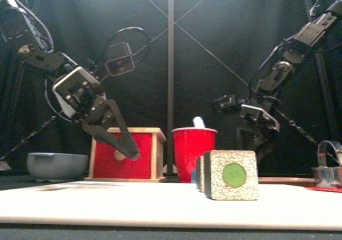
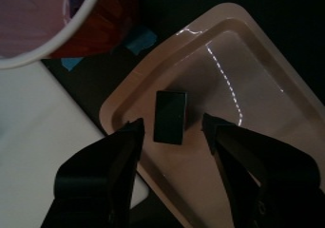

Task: Place sushi on board then cut the sushi with the knife then place the pieces on the plate
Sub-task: Place the 4 sushi pieces on the plate

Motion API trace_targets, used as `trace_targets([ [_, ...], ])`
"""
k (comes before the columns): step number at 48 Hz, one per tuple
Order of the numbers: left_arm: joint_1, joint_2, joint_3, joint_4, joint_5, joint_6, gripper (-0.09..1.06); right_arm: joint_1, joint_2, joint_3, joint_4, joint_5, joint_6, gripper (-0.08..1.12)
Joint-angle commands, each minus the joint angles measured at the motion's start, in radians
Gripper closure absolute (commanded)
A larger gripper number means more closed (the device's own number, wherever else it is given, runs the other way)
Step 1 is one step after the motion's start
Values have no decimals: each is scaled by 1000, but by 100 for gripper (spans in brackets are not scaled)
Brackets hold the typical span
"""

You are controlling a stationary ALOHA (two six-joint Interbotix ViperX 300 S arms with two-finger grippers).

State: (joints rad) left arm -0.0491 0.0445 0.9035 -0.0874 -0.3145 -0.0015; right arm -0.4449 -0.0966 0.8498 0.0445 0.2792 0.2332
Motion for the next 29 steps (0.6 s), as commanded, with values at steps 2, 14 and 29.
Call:
trace_targets([
  [2, 5, -6, -14, 0, -9, 0, 26, -8, -31, -8, -3, 2, -2, 18],
  [14, 5, -6, -17, 0, -9, 0, 25, -8, -178, -35, -15, 75, -3, 17],
  [29, -2, -6, -23, 0, -9, 0, 26, 132, -333, -78, -21, 84, -3, 17],
])
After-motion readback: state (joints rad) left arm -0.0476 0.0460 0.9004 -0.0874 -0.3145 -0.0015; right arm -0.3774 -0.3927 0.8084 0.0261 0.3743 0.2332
